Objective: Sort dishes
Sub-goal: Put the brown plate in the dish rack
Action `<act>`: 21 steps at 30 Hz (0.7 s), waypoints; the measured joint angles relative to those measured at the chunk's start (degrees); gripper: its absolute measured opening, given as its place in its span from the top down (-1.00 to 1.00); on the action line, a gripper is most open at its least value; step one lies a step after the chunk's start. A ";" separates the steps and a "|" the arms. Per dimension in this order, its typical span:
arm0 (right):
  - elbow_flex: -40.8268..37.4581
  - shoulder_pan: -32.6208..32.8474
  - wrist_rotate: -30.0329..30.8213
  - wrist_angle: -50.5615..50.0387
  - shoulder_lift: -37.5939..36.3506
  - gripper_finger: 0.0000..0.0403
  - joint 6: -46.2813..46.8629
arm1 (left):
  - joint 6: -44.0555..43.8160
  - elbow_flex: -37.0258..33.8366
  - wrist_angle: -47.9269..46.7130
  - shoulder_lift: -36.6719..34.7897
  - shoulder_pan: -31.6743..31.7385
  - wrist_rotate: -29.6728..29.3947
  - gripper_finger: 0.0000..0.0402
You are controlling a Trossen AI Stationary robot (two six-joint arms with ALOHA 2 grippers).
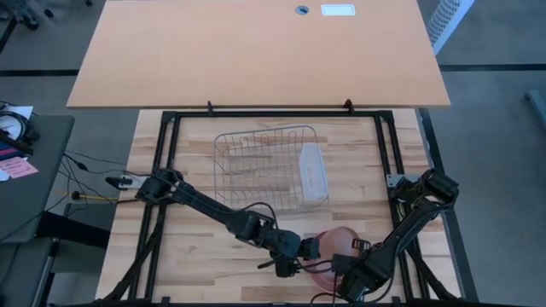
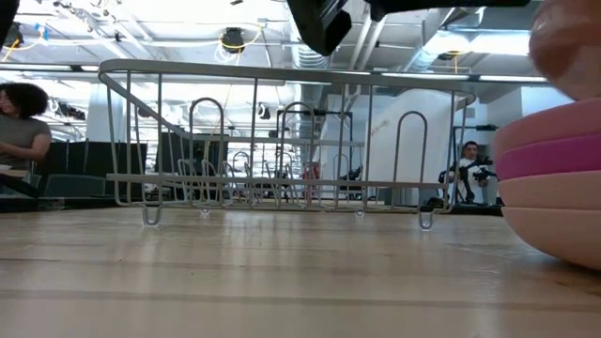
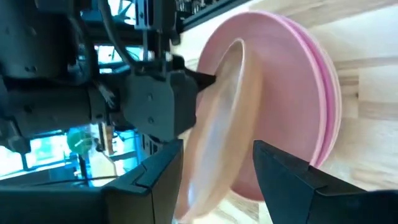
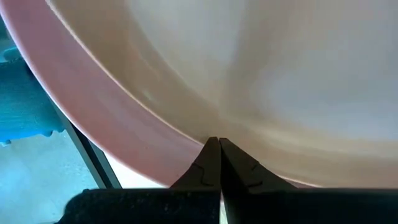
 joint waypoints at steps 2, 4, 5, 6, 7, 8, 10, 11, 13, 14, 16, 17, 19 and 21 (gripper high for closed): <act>0.00 0.00 0.02 0.13 0.00 0.99 -0.04 | -0.34 0.04 0.83 0.84 0.13 -0.23 0.07; 0.00 -0.15 0.02 0.19 0.00 0.99 -0.40 | 0.74 -0.07 0.42 1.22 0.14 -0.67 0.07; 0.00 -0.22 0.00 0.23 0.00 0.99 -0.47 | 1.28 -0.09 0.91 1.61 0.14 -0.36 0.07; 0.00 -0.22 0.00 0.27 0.00 0.99 -0.56 | 1.52 0.05 2.33 2.17 0.14 -0.02 0.07; 0.00 -0.22 0.02 0.30 0.00 0.99 -0.57 | 1.64 0.15 3.09 2.54 0.14 0.03 0.07; 0.00 -0.24 0.02 0.31 0.00 0.99 -0.52 | 1.95 0.11 2.57 2.92 0.14 -0.03 0.07; 0.00 -0.26 0.04 0.33 0.00 0.99 -0.66 | 2.91 0.07 3.29 4.29 0.14 -0.25 0.07; 0.00 -0.26 0.04 0.34 0.00 0.99 -0.77 | 3.22 0.02 3.79 4.82 0.14 -0.97 0.07; 0.00 -0.26 0.04 0.35 0.00 0.99 -0.86 | 3.55 -0.09 4.22 5.14 0.14 -2.61 0.09; 0.00 -0.26 0.04 0.37 0.00 0.99 -0.87 | 3.56 -0.07 4.90 5.28 0.14 -2.82 0.11; 0.00 -0.26 0.04 0.41 0.00 0.99 -0.87 | 3.19 0.02 5.71 5.33 0.14 -3.84 0.18; 0.00 -0.26 0.04 0.38 0.00 0.99 -0.90 | 3.02 0.02 5.88 5.38 0.14 -4.16 0.21; 0.00 -0.26 0.07 0.40 0.00 0.99 -1.32 | 3.01 0.02 5.82 5.44 0.14 -4.22 0.30; 0.00 -0.26 0.09 0.42 0.00 0.99 -1.76 | 3.54 0.02 5.78 5.44 0.16 -4.22 0.39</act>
